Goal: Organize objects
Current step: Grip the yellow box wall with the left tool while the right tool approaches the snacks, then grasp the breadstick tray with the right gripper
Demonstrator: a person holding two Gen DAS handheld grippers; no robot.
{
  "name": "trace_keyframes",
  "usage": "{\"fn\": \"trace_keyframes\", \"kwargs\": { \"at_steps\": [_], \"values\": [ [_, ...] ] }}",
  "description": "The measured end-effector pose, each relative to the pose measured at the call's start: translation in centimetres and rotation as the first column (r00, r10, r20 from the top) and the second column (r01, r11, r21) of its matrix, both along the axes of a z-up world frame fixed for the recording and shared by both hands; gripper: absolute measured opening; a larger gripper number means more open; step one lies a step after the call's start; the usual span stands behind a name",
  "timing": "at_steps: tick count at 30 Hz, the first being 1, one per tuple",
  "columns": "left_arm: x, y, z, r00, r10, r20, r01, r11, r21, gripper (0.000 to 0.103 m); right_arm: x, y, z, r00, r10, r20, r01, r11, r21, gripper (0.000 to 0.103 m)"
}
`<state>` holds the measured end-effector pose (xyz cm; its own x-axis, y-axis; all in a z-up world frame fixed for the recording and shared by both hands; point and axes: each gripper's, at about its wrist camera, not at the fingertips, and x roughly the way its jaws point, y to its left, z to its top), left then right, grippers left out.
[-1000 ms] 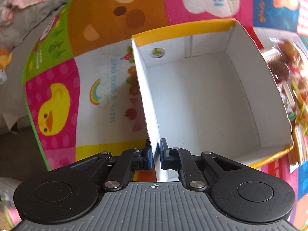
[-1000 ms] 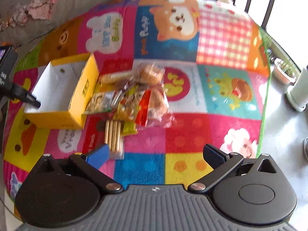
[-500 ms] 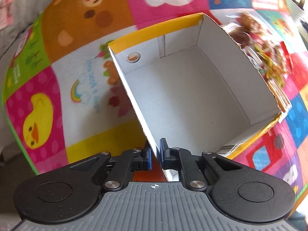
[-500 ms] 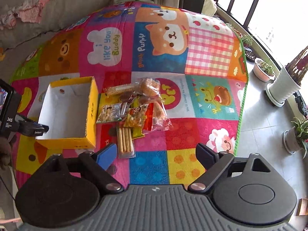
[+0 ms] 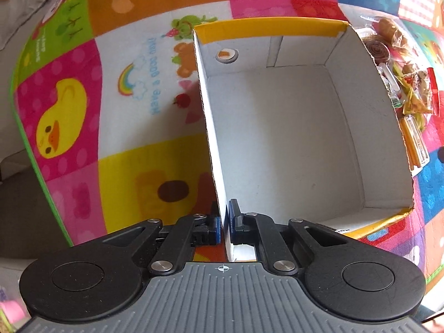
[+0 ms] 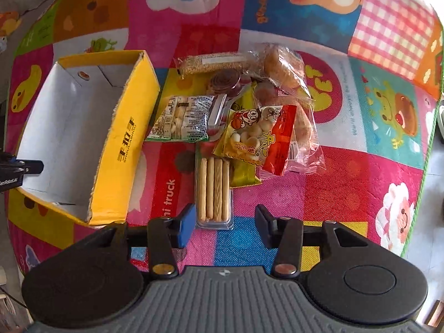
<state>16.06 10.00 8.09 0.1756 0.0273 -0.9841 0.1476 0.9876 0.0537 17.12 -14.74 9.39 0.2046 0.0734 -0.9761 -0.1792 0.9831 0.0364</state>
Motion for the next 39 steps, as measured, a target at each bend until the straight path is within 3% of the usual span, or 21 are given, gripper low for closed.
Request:
{"fn": "trace_keyframes", "kwargs": {
  "at_steps": [5, 12, 16, 20, 28, 34, 39],
  "values": [
    [-0.2, -0.1, -0.1, 0.998, 0.051, -0.038, -0.052, 0.999, -0.010, 0.007, 2.2, 0.6, -2.8, 0.996, 0.033, -0.080, -0.030, 0.999, 0.043, 0.046],
    [-0.7, -1.0, 0.0, 0.997, 0.044, -0.058, -0.045, 0.999, -0.009, 0.007, 4.2, 1.6, -6.5, 0.988, 0.075, -0.133, -0.080, 0.996, -0.030, 0.046],
    [-0.6, -0.9, 0.0, 0.996, 0.064, -0.058, -0.065, 0.998, -0.016, 0.007, 3.1, 0.8, -5.9, 0.986, 0.085, -0.145, -0.088, 0.996, -0.016, 0.033],
    [-0.5, -0.6, 0.4, 0.997, 0.068, -0.045, -0.070, 0.997, -0.040, 0.007, 0.9, -0.5, -4.4, 0.988, 0.044, -0.149, -0.042, 0.999, 0.013, 0.032],
    [-0.4, -0.2, 0.9, 0.996, 0.083, -0.013, -0.084, 0.992, -0.090, 0.007, -3.5, -3.9, 1.4, 0.975, -0.162, -0.155, 0.181, 0.976, 0.118, 0.031],
    [-0.8, -0.4, 1.3, 0.999, 0.046, 0.030, -0.043, 0.996, -0.074, 0.007, -5.4, -4.6, 6.5, 0.968, -0.222, -0.117, 0.237, 0.961, 0.142, 0.031],
    [-1.1, 0.3, 1.4, 0.996, 0.081, 0.033, -0.077, 0.990, -0.120, 0.007, -6.8, -5.2, 9.4, 0.963, -0.252, -0.093, 0.264, 0.953, 0.148, 0.030]
  ]
}}
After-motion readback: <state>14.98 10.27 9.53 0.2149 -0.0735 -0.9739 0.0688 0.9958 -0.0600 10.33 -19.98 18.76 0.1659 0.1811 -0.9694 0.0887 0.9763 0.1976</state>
